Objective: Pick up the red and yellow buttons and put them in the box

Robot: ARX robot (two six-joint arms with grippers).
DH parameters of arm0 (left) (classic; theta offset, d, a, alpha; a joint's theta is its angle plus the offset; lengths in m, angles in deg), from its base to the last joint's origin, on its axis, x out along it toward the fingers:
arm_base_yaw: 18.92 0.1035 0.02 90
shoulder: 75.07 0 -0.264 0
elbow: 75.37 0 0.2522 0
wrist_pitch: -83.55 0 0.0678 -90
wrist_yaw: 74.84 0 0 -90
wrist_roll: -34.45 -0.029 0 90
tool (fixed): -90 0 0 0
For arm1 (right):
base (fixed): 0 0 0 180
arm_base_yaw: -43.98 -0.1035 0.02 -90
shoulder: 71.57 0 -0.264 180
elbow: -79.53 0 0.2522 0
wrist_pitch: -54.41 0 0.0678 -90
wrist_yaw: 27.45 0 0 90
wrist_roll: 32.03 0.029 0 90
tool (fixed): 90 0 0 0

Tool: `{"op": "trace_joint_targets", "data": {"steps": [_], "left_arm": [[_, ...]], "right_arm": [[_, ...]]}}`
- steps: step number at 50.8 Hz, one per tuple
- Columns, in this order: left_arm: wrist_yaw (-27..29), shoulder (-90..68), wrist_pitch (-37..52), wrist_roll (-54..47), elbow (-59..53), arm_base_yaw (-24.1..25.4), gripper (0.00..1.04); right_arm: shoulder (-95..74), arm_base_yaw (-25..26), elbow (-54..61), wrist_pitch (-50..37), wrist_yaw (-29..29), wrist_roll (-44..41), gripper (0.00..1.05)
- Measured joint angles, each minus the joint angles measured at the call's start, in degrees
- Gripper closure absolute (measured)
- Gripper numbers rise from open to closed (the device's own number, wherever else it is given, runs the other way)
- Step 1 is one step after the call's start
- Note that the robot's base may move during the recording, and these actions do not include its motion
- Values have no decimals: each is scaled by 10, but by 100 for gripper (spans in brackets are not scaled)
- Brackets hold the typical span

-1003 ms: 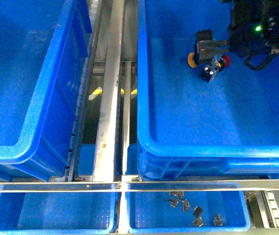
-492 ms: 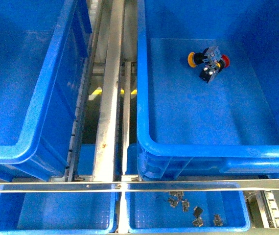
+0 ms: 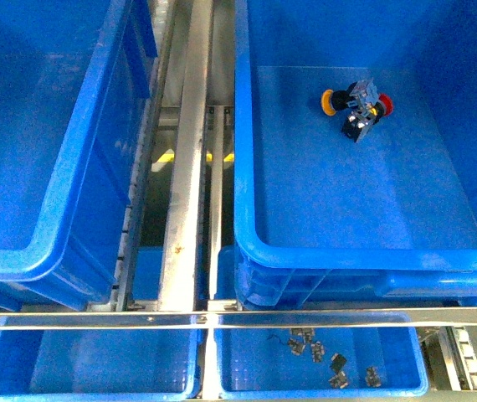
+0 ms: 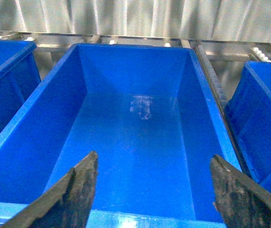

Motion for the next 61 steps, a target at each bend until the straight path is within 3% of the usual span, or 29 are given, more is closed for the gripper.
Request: {"op": "trace_joint_targets", "data": {"steps": [7, 10, 16, 19, 21, 33, 42, 46, 52, 58, 61], "left_arm": [[0, 0, 0, 0, 0, 0, 8], [0, 0, 0, -1, 0, 0, 7], [0, 0, 0, 0, 0, 0, 8], [0, 0, 0, 0, 0, 0, 8], [0, 0, 0, 0, 0, 0, 8], [0, 0, 0, 0, 0, 0, 8], [0, 0, 0, -2, 0, 0, 34], [0, 0, 0, -1, 0, 0, 54], [0, 0, 0, -2, 0, 0, 71], [0, 0, 0, -2, 0, 0, 96], [0, 0, 0, 0, 0, 0, 103]], "right_arm": [[40, 21, 21, 24, -23, -7, 95], [57, 28, 26, 33, -30, -9, 102], [101, 47, 39, 64, -47, -9, 101], [129, 85, 47, 85, -98, -10, 101], [146, 100, 51, 97, -101, -10, 101], [206, 105, 62, 130, -104, -10, 101], [248, 105, 62, 170, -104, -10, 101], [273, 105, 62, 195, -104, -10, 101], [293, 105, 62, 214, -104, -10, 101], [317, 105, 62, 239, -104, -10, 101], [324, 105, 62, 246, -104, -10, 101]]}}
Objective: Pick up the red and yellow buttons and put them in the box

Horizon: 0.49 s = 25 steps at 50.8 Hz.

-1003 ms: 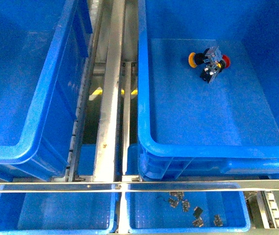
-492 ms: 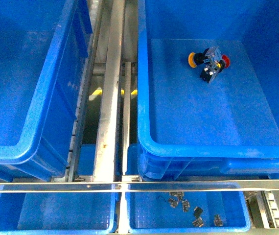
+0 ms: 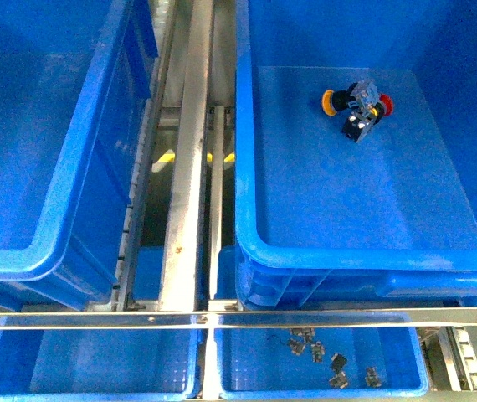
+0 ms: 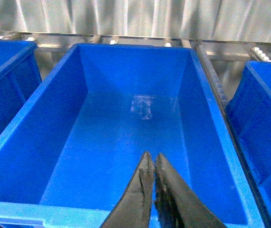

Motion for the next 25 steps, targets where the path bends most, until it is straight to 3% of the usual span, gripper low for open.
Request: {"op": "trace_joint_targets", "data": {"steps": [9, 15, 21, 25], "left_arm": [[0, 0, 0, -2, 0, 0, 102], [0, 0, 0, -2, 0, 0, 102], [0, 0, 0, -2, 0, 0, 102], [0, 0, 0, -2, 0, 0, 84]], "right_arm": [[23, 0, 0, 24, 0, 0, 101], [101, 0, 0, 118, 0, 0, 101], [123, 0, 0, 123, 0, 0, 101], [121, 0, 0, 125, -1, 0, 101]]}}
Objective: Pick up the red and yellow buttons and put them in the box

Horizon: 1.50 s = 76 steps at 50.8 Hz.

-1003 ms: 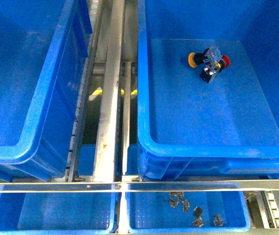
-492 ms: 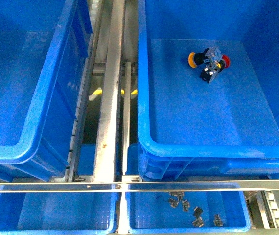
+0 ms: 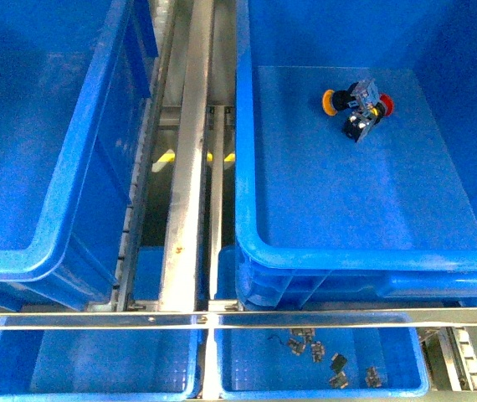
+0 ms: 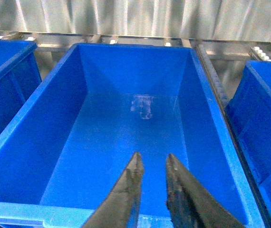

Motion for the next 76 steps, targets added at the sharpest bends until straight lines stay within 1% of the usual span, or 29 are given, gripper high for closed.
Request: {"op": "trace_joint_targets", "data": {"steps": [2, 3, 7, 8, 12, 14, 15, 20, 21, 24, 28, 30, 34, 35, 39, 40, 45, 49, 76], "left_arm": [[0, 0, 0, 0, 0, 0, 75], [0, 0, 0, 0, 0, 0, 73], [0, 0, 0, 0, 0, 0, 59], [0, 0, 0, 0, 0, 0, 57], [0, 0, 0, 0, 0, 0, 43], [0, 0, 0, 0, 0, 0, 38], [0, 0, 0, 0, 0, 0, 35], [0, 0, 0, 0, 0, 0, 17], [0, 0, 0, 0, 0, 0, 15], [0, 0, 0, 0, 0, 0, 6], [0, 0, 0, 0, 0, 0, 9], [0, 0, 0, 0, 0, 0, 8], [0, 0, 0, 0, 0, 0, 8], [0, 0, 0, 0, 0, 0, 8], [0, 0, 0, 0, 0, 0, 8], [0, 0, 0, 0, 0, 0, 8], [0, 0, 0, 0, 0, 0, 8], [0, 0, 0, 0, 0, 0, 8], [0, 0, 0, 0, 0, 0, 8]], "right_arm": [[1, 0, 0, 0, 0, 0, 101], [1, 0, 0, 0, 0, 0, 101], [1, 0, 0, 0, 0, 0, 101], [1, 0, 0, 0, 1, 0, 101], [1, 0, 0, 0, 0, 0, 101], [1, 0, 0, 0, 0, 0, 101], [1, 0, 0, 0, 1, 0, 99], [1, 0, 0, 0, 1, 0, 81], [1, 0, 0, 0, 1, 0, 80], [1, 0, 0, 0, 1, 0, 69], [1, 0, 0, 0, 1, 0, 57], [1, 0, 0, 0, 0, 0, 52], [1, 0, 0, 0, 1, 0, 38], [1, 0, 0, 0, 1, 0, 36], [1, 0, 0, 0, 1, 0, 22], [1, 0, 0, 0, 1, 0, 20], [1, 0, 0, 0, 0, 0, 5], [1, 0, 0, 0, 1, 0, 6], [1, 0, 0, 0, 1, 0, 6]]}}
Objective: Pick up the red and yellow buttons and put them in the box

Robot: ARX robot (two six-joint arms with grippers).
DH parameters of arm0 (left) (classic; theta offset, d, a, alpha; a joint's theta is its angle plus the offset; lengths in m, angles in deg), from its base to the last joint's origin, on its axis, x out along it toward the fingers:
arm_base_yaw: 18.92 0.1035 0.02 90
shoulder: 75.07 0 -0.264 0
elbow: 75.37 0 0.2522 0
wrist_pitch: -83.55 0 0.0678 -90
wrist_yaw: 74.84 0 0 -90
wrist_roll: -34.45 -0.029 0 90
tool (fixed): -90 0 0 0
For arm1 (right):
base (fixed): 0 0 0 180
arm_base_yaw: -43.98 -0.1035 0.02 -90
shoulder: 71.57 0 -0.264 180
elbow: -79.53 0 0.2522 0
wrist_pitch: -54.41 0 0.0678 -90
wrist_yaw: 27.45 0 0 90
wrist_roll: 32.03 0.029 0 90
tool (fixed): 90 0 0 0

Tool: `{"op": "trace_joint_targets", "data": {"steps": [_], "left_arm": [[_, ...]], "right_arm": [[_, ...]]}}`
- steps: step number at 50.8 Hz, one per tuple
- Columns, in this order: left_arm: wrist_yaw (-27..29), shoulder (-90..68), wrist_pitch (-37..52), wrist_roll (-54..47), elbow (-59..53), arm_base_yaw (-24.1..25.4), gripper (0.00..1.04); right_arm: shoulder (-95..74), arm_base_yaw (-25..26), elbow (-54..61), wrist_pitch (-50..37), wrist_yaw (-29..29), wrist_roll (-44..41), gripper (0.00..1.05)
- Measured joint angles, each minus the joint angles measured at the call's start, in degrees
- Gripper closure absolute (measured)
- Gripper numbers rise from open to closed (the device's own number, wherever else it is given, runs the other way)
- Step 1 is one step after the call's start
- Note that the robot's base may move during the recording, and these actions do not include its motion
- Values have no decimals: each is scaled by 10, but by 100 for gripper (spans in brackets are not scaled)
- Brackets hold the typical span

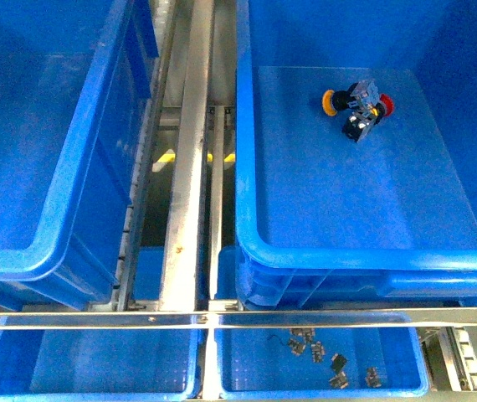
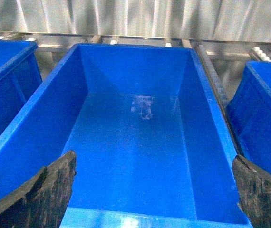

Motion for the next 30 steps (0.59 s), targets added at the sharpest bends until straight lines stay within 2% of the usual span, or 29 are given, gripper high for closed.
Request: {"op": "trace_joint_targets", "data": {"steps": [30], "left_arm": [[0, 0, 0, 0, 0, 0, 8]], "right_arm": [[0, 0, 0, 0, 0, 0, 6]]}}
